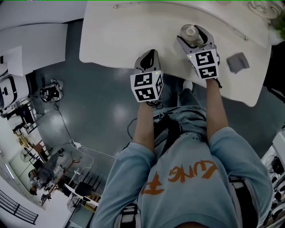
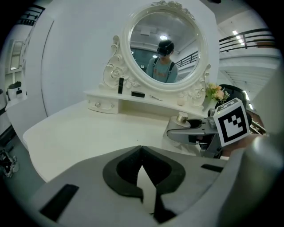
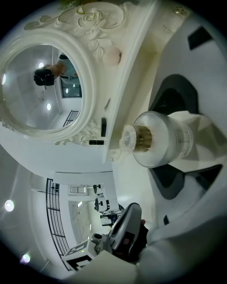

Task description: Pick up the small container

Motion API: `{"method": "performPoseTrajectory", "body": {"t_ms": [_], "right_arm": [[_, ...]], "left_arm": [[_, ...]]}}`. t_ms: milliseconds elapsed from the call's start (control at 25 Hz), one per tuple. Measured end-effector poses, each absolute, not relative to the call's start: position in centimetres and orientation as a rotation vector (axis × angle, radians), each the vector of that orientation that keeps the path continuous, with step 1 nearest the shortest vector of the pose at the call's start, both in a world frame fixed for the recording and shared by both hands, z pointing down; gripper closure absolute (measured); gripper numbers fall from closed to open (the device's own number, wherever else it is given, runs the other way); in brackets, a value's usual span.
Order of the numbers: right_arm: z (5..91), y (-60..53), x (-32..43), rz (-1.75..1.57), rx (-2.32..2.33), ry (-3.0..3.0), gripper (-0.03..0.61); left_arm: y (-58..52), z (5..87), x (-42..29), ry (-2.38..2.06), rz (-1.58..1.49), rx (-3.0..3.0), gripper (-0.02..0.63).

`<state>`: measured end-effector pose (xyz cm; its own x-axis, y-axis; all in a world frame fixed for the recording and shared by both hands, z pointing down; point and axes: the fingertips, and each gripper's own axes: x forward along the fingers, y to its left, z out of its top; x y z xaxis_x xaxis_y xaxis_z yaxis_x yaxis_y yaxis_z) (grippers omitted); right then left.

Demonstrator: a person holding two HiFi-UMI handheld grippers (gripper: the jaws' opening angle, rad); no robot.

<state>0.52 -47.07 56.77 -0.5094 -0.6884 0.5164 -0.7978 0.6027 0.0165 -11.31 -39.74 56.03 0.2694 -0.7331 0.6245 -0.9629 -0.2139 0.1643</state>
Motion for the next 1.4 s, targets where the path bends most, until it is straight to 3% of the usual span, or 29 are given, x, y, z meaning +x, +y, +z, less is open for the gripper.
{"method": "performPoseTrajectory", "body": {"t_ms": [400,1400], "right_arm": [[56.3,-46.3,0.5,0.346,1.165,-2.304,0.253],[39.7,-41.4,7.9,-0.056,1.237,-2.496,0.253]], "left_arm": [[-39.1,54.0,-10.5,-1.578,0.501,2.028,0.592],[-38.7,43.1,-4.7,-1.743,0.175,2.206,0.592]]}}
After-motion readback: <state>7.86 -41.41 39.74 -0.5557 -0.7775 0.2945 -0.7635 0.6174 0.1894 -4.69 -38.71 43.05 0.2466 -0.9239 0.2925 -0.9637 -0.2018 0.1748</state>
